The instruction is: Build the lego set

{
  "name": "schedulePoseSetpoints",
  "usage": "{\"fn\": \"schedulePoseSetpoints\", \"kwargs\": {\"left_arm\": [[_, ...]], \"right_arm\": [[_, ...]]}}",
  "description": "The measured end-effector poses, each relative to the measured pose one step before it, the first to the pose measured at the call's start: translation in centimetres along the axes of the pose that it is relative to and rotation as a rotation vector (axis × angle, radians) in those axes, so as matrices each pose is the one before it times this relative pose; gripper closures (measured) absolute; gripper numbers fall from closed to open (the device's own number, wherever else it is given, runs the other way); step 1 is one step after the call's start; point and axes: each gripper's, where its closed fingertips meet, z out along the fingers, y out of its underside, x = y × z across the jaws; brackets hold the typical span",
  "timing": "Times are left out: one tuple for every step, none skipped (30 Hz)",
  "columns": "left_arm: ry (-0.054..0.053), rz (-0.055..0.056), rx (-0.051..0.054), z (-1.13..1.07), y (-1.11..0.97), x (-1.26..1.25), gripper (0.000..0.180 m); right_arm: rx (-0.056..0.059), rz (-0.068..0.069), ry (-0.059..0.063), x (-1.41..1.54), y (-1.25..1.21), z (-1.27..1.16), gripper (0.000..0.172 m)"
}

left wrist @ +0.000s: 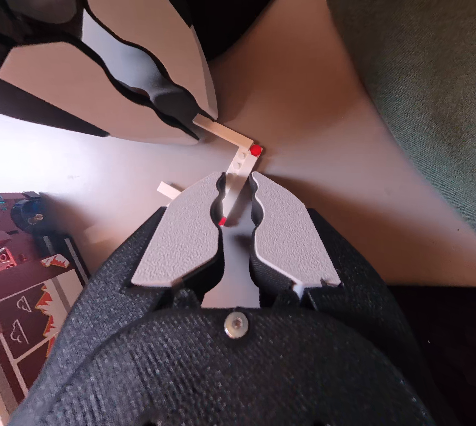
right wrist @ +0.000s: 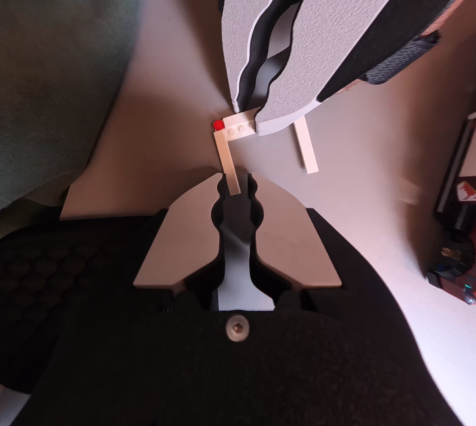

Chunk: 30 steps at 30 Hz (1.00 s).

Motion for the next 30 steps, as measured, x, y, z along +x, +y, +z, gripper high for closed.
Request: {"fn": "schedulePoseSetpoints", "kwargs": {"left_arm": [[-0.0008,0.0018,0.0028,0.027,-0.035,0.018,0.164],[-0.0022,0.0022,0.0038,0.020,-0.045,-0.013,0.164],[-0.0035,-0.0010,0.0028,0.017,-0.013,-0.047,0.164],[-0.0016,-0.0053,0.0040,0.008,-0.010,-0.049,0.164],[-0.0022,-0.0059,0.0052,-0.013,0.013,-0.049,0.165],[-0.0011,-0.0045,0.0063,-0.010,0.019,-0.034,0.165],[-0.0015,-0.0020,0.0063,-0.012,0.014,-0.018,0.165],[-0.0014,0.0007,0.0069,-0.004,-0.005,-0.006,0.165],[-0.0011,0.0033,0.0065,-0.002,-0.011,-0.001,0.165],[-0.0003,0.0031,0.0065,0.007,-0.002,-0.018,0.165],[0.0015,0.0031,0.0077,0.009,-0.007,-0.014,0.165],[0.0039,0.0015,0.0096,-0.009,-0.003,-0.009,0.165],[0.0033,-0.0014,0.0120,-0.005,-0.016,-0.024,0.165],[0.0039,-0.0050,0.0123,-0.010,-0.007,-0.040,0.165],[0.0085,-0.0065,0.0135,-0.011,-0.016,0.021,0.165],[0.0057,-0.0047,0.0131,-0.037,-0.007,-0.008,0.165],[0.0045,-0.0042,0.0118,-0.027,0.014,-0.027,0.165],[0.0067,-0.0066,0.0118,-0.044,0.014,-0.001,0.165],[0.0040,-0.0095,0.0130,-0.039,-0.015,-0.047,0.165],[0.0031,-0.0099,0.0120,-0.056,-0.025,-0.068,0.165],[0.0022,-0.0087,0.0113,-0.049,-0.035,-0.071,0.165],[0.0014,-0.0076,0.0117,-0.047,-0.058,-0.080,0.165],[0.0023,-0.0079,0.0093,-0.045,-0.035,-0.078,0.165],[0.0045,-0.0065,0.0101,-0.025,-0.050,-0.031,0.165],[0.0041,-0.0058,0.0140,-0.041,-0.132,-0.030,0.165],[0.0036,-0.0078,0.0130,-0.043,-0.114,-0.052,0.165],[0.0019,-0.0066,0.0092,-0.050,-0.059,-0.083,0.165],[0.0013,-0.0050,0.0083,-0.065,-0.028,-0.081,0.166],[0.0033,-0.0083,0.0107,-0.051,-0.047,-0.063,0.166],[0.0029,-0.0087,0.0097,-0.031,-0.035,-0.046,0.166]], "right_arm": [[0.0145,-0.0012,0.0137,0.085,-0.168,-0.119,0.157],[0.0190,-0.0023,0.0110,-0.036,-0.245,-0.179,0.157],[0.0248,-0.0040,0.0113,-0.135,-0.357,-0.221,0.157],[0.0311,-0.0073,0.0160,-0.197,-0.464,-0.224,0.156],[0.0285,-0.0114,0.0175,-0.310,-0.413,-0.111,0.155],[0.0161,-0.0190,0.0300,-0.217,-0.189,0.066,0.153],[-0.0037,-0.0305,0.0379,-0.161,0.136,0.260,0.152],[-0.0178,-0.0341,0.0372,-0.174,0.355,0.384,0.150],[-0.0096,-0.0289,0.0360,-0.131,0.174,0.383,0.149],[0.0123,-0.0208,0.0350,-0.017,-0.234,0.188,0.149],[0.0178,-0.0182,0.0314,0.104,-0.398,-0.048,0.149],[0.0041,-0.0182,0.0250,0.118,-0.241,-0.086,0.148],[-0.0073,-0.0196,0.0199,0.089,-0.066,-0.043,0.148],[-0.0081,-0.0165,0.0126,-0.012,-0.008,0.031,0.147],[-0.0032,-0.0118,0.0078,-0.087,-0.040,0.054,0.147],[-0.0041,-0.0101,0.0053,-0.122,-0.015,0.078,0.147],[-0.0061,-0.0128,0.0138,-0.005,0.023,0.068,0.147],[-0.0052,-0.0162,0.0192,0.081,0.031,0.031,0.147],[-0.0072,-0.0149,0.0143,0.021,0.043,0.026,0.147],[-0.0039,-0.0125,0.0160,0.040,-0.026,0.017,0.147],[-0.0047,-0.0143,0.0153,0.009,-0.005,0.045,0.147],[-0.0077,-0.0156,0.0160,0.018,0.037,0.076,0.148],[-0.0063,-0.0135,0.0206,0.093,0.027,0.090,0.149],[-0.0114,-0.0099,0.0153,0.074,0.112,0.126,0.149],[-0.0095,-0.0076,0.0119,0.056,0.081,0.113,0.149],[-0.0043,-0.0054,0.0072,0.039,0.015,0.076,0.150],[-0.0045,0.0002,0.0048,0.040,0.036,0.083,0.150],[0.0007,0.0033,0.0047,0.069,0.007,0.045,0.151],[0.0018,0.0051,0.0062,0.096,0.027,0.043,0.151],[0.0007,0.0042,0.0097,0.142,0.034,0.036,0.151]]}}
